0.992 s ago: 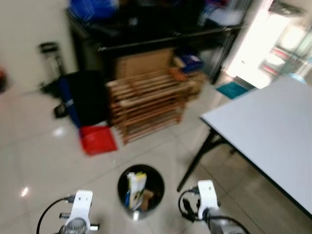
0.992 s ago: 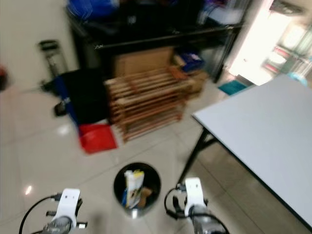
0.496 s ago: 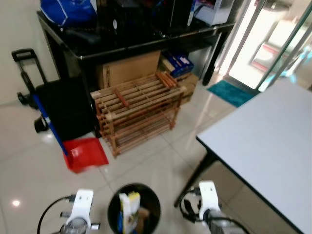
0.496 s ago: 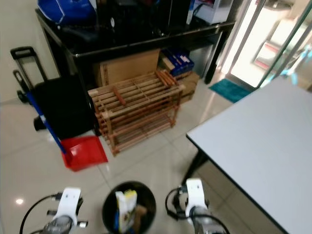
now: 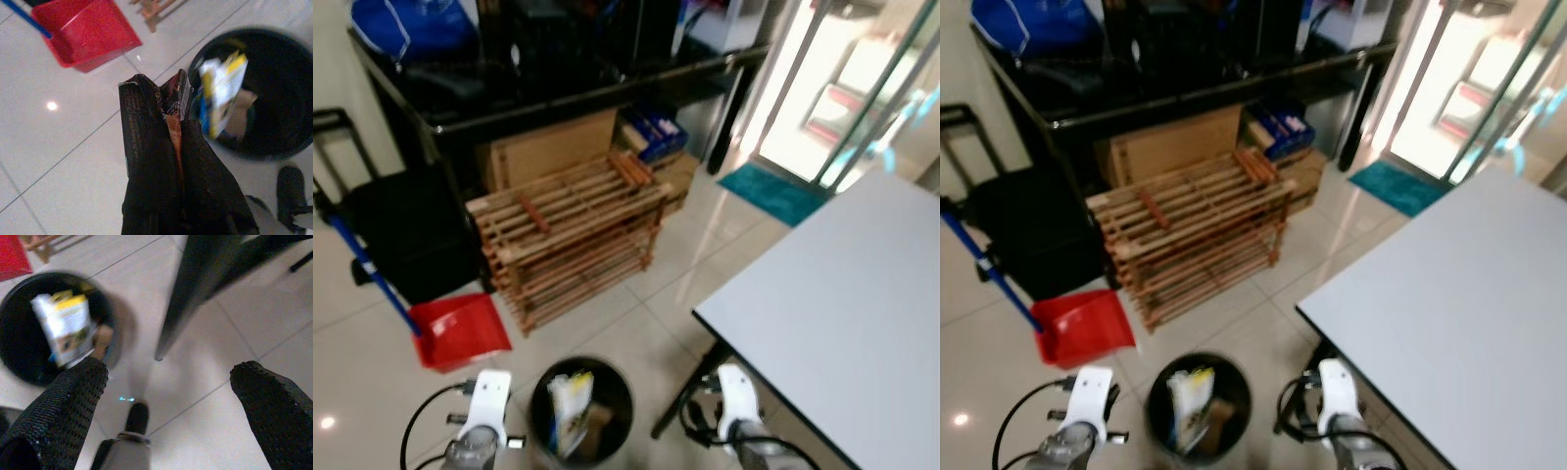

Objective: Picking trash to rubbish bin

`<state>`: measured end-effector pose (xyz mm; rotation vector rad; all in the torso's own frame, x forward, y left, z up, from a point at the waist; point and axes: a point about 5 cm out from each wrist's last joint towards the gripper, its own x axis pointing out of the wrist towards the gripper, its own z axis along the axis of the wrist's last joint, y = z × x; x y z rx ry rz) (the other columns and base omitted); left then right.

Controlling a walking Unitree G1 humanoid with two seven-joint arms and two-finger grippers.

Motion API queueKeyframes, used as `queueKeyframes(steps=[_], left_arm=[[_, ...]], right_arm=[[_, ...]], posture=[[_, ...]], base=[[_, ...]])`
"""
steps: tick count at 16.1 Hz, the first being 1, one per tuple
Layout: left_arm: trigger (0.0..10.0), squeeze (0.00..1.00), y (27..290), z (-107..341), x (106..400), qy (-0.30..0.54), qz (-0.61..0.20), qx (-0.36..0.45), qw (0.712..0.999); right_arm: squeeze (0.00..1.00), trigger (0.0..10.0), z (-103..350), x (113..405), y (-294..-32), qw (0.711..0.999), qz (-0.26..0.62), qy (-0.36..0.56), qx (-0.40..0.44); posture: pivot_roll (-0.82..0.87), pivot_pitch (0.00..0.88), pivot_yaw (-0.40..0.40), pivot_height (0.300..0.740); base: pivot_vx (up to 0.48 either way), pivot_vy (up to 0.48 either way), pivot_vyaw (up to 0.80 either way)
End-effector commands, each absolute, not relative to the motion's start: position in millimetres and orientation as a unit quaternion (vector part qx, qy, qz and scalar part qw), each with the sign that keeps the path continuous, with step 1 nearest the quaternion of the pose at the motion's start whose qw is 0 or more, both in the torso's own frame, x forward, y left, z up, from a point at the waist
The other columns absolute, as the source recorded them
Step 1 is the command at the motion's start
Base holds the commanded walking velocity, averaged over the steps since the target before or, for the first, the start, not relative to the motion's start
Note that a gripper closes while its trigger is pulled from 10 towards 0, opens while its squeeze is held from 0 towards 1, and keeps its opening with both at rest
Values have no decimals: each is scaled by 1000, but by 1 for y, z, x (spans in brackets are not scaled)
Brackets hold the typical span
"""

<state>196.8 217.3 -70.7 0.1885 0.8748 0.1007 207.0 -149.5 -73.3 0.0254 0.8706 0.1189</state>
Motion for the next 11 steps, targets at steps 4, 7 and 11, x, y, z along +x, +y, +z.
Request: queueKeyframes(steps=[4,7,11], left_arm=[[10000,0,209,-74,194,428,37,82,899],[10000,0,208,-74,194,427,36,79,900],[10000,0,209,-72,198,423,37,87,901]], right_arm=[[0,10000,-75,204,-160,902,50,429,13],[0,10000,-75,203,-158,900,62,432,24],[0,10000,-68,214,-147,905,102,411,30]], posture=[[20,41,-90,740],[20,41,-90,740],[13,43,-88,740]], base=[[0,0,0],[0,0,0],[0,0,0]])
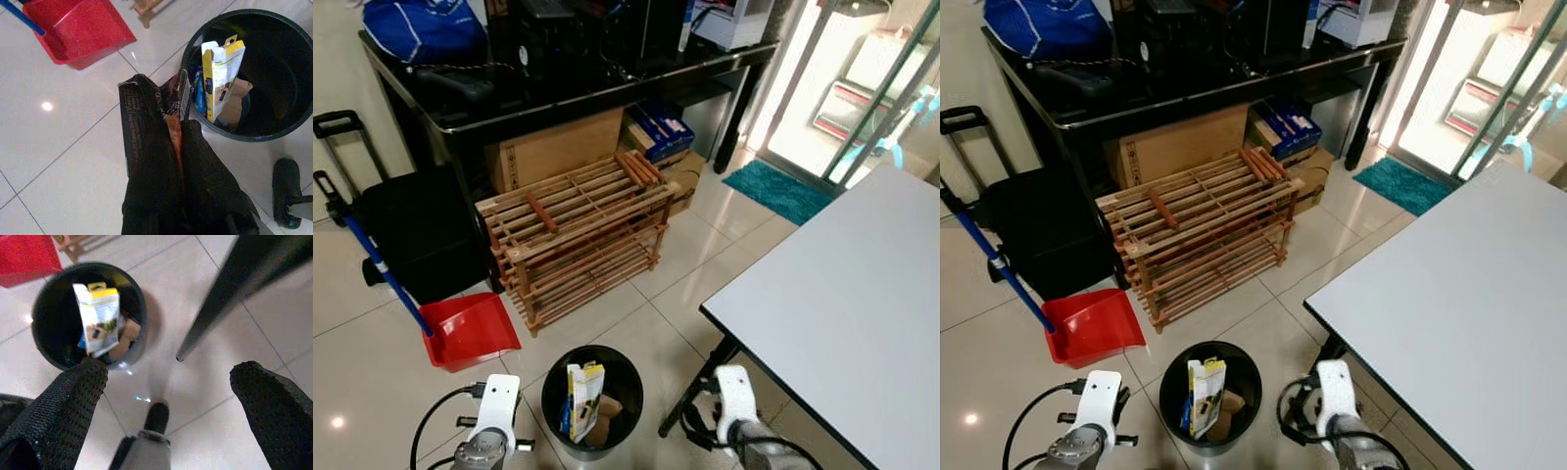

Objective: Picking trash to rubbish bin

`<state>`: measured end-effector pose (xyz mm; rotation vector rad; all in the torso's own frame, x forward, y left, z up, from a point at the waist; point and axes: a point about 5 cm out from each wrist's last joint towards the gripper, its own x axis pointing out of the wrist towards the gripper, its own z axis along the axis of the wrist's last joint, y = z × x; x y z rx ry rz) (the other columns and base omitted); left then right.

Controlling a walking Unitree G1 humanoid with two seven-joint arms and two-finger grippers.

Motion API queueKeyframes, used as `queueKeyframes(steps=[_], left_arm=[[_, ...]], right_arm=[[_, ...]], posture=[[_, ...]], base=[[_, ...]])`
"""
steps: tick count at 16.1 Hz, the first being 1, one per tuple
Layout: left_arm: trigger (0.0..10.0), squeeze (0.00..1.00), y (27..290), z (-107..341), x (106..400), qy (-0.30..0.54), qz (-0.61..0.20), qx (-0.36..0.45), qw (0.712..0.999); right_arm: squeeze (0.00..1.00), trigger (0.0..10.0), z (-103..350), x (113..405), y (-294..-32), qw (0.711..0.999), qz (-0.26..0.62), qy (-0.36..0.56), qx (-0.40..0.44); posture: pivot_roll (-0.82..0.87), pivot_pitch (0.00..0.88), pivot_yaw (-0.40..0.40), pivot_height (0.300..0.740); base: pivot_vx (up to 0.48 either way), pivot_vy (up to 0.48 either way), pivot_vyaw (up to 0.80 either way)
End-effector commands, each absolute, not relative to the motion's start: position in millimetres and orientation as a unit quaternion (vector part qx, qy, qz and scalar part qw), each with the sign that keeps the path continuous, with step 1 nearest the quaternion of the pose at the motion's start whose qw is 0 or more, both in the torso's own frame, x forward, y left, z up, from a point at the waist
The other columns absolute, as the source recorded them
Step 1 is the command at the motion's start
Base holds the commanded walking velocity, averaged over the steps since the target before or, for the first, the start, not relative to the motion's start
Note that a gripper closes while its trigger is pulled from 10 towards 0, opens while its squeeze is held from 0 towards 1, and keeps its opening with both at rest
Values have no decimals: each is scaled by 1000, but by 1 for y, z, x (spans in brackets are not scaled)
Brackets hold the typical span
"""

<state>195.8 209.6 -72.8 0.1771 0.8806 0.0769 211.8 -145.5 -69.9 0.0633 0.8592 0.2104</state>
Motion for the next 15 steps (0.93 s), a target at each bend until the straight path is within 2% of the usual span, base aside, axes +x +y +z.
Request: queueKeyframes(steps=[1,6,15], left_arm=[[10000,0,209,-69,202,416,34,96,903],[10000,0,207,-50,234,373,23,102,922],[10000,0,177,-49,243,370,-49,110,921]], right_arm=[[0,10000,-65,220,-144,908,111,402,34],[0,10000,-53,233,-117,899,209,380,55],[0,10000,-57,220,-119,896,241,370,58]], posture=[[11,46,-89,740],[-8,82,-99,740],[-106,162,-137,740]], base=[[0,0,0],[0,0,0],[0,0,0]])
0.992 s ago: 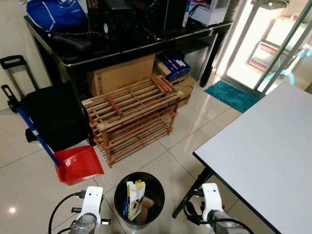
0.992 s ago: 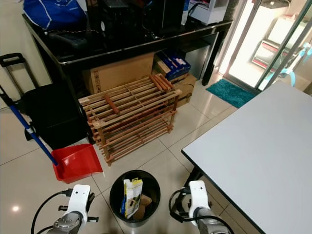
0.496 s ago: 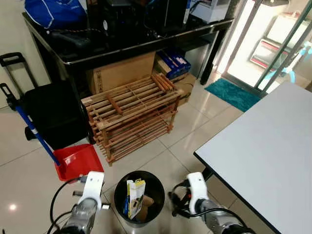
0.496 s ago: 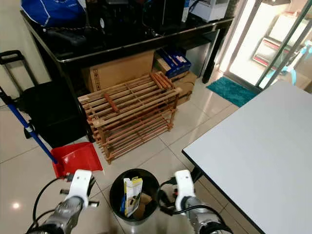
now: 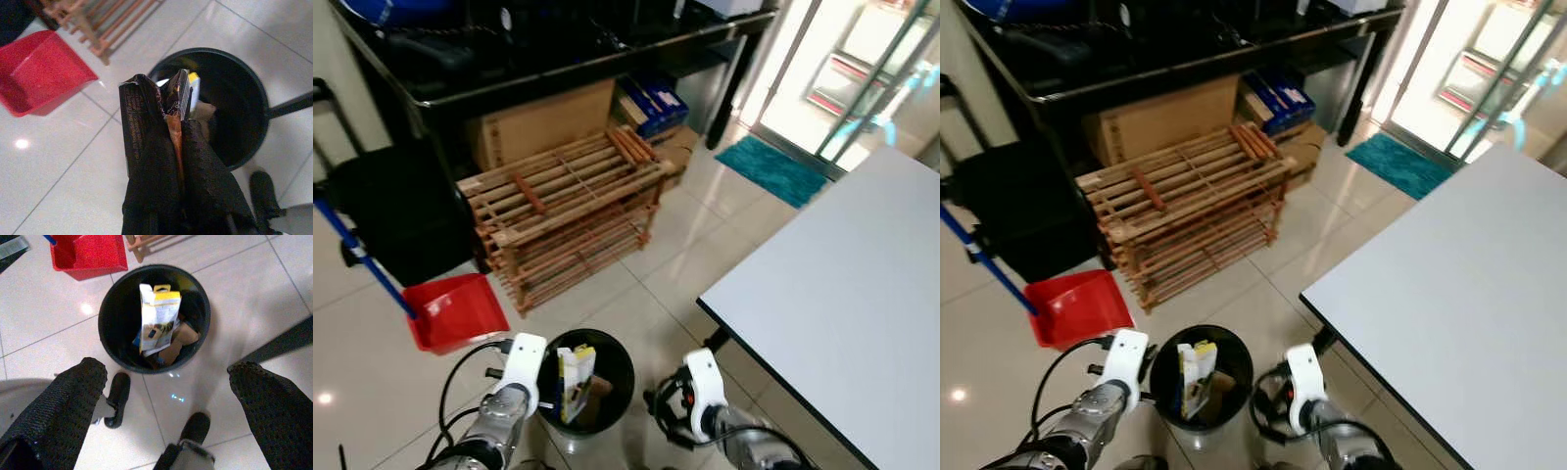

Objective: Picking trash to rubbish bin

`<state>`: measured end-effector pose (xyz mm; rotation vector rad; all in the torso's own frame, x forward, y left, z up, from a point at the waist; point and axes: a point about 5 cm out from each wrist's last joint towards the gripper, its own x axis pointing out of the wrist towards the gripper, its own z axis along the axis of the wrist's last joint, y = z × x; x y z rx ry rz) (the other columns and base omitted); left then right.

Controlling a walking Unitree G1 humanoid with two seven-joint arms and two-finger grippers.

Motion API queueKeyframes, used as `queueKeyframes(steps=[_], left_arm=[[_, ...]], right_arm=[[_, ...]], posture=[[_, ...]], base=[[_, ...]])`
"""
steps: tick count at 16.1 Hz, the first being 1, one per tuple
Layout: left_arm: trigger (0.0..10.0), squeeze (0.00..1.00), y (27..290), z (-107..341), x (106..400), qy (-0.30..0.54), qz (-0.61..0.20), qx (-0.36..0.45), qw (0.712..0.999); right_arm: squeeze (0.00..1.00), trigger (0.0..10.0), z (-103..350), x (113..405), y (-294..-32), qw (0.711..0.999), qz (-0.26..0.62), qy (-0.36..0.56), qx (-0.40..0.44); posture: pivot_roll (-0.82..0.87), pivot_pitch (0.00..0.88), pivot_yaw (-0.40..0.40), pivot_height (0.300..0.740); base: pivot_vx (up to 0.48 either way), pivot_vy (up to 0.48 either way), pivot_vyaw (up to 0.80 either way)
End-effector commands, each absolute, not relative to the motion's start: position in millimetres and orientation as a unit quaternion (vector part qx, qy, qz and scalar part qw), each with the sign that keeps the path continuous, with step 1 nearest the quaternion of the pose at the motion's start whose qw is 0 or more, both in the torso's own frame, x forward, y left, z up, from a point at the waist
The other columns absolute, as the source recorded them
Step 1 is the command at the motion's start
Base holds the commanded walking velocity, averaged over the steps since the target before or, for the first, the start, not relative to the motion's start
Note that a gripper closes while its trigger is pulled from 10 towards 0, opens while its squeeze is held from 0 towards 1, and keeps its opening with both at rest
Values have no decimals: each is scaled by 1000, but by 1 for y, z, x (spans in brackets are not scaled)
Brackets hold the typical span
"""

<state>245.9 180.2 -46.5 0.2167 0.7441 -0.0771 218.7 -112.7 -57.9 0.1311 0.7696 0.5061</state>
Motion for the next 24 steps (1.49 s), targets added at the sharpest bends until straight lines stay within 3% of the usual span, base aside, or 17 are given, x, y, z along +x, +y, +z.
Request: queueKeyframes(steps=[1,6,8,16,17,24], left_arm=[[10000,0,173,-49,244,367,-58,112,922],[10000,0,174,-44,250,360,-70,126,922],[10000,1000,178,-42,253,358,-68,133,922],[10000,1000,185,-42,252,360,-63,143,920],[10000,0,184,-42,252,358,-63,147,920],[10000,0,177,-36,256,312,-54,124,940]], right_arm=[[0,10000,-58,217,-121,897,244,364,64],[0,10000,-56,210,-121,898,258,349,73],[0,10000,-56,209,-120,900,256,343,77],[0,10000,-54,206,-120,901,252,344,86],[0,10000,-54,206,-121,901,251,344,87],[0,10000,-55,217,-127,912,205,350,67]], posture=[[-126,182,-150,740],[-152,221,-156,740],[-156,232,-152,740],[-147,242,-153,740],[-146,240,-153,740],[-83,189,-129,740]], base=[[0,0,0],[0,0,0],[0,0,0],[0,0,0],[0,0,0],[0,0,0]])
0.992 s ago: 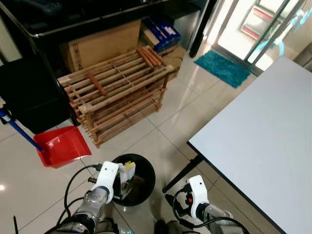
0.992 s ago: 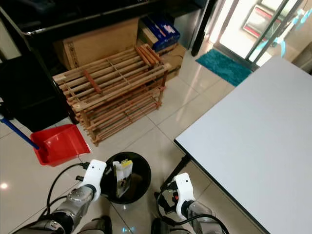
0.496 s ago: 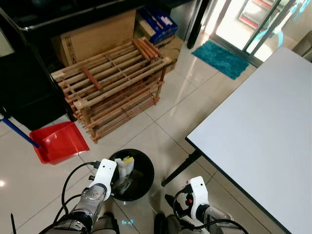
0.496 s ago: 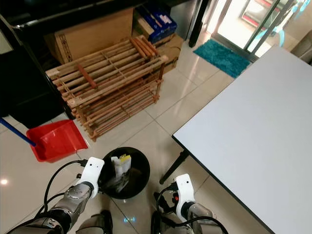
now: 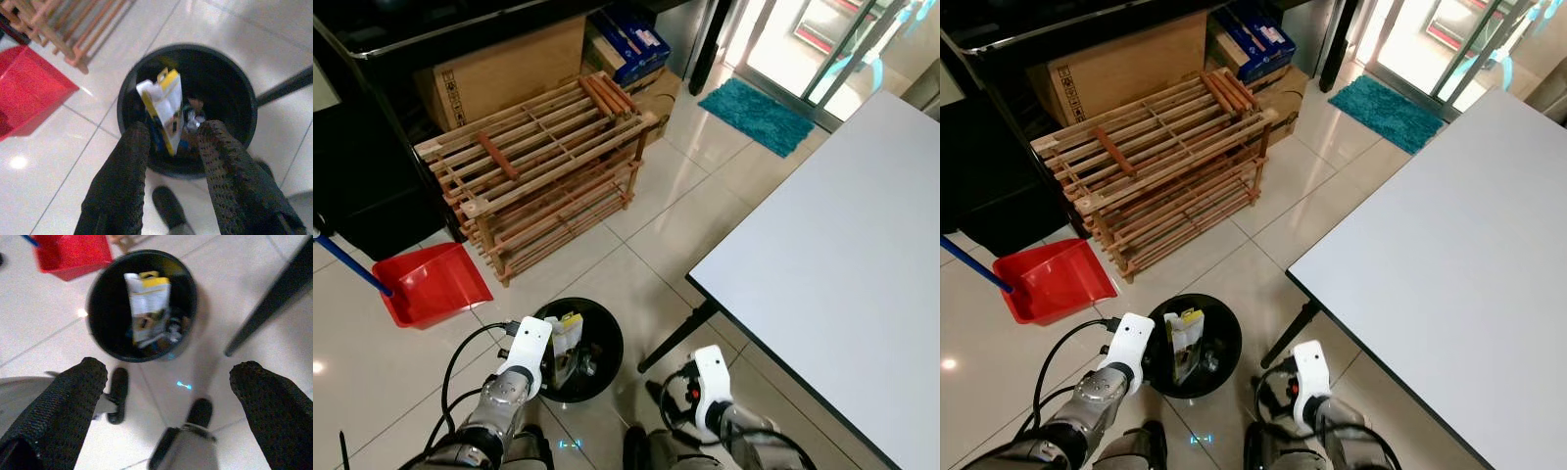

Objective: Picking trash to rubbish bin

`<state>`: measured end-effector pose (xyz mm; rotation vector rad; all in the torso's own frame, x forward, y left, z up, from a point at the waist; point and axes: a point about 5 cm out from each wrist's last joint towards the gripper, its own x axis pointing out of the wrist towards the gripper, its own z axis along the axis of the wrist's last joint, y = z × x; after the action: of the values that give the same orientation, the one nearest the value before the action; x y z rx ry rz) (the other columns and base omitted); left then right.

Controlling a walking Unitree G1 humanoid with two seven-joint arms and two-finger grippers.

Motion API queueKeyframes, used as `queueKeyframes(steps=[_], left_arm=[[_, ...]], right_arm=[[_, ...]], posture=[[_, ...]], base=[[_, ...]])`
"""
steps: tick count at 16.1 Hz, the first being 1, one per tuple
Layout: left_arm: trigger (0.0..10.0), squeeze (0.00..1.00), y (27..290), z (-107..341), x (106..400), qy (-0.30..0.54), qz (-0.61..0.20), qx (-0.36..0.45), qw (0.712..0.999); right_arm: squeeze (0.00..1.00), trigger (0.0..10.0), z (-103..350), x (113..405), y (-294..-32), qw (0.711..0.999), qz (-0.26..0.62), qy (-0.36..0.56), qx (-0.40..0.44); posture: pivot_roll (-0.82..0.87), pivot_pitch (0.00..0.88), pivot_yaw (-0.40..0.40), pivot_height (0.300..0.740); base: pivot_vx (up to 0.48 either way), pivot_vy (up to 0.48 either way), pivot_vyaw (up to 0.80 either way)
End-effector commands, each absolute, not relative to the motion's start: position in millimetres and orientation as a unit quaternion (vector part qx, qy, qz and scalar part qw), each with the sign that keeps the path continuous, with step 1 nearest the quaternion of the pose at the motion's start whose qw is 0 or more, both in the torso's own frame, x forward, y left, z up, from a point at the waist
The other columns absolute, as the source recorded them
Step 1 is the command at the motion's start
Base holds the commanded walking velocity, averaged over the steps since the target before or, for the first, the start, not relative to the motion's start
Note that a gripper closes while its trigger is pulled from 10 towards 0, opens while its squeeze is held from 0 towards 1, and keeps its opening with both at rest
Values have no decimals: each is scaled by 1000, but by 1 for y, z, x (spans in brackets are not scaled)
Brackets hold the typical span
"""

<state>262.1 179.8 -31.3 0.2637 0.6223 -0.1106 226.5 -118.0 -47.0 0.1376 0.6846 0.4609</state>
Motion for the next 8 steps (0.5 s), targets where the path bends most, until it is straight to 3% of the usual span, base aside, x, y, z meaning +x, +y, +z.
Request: queueKeyframes(steps=[1,8], left_arm=[[10000,0,181,-39,251,316,-41,119,940],[10000,0,205,-56,222,363,1,126,923]], right_arm=[[0,10000,-57,219,-133,916,175,358,43],[0,10000,-61,224,-163,922,40,384,-13]], posture=[[-58,168,-119,740],[10,74,-86,740]], base=[[0,0,0],[0,0,0]])
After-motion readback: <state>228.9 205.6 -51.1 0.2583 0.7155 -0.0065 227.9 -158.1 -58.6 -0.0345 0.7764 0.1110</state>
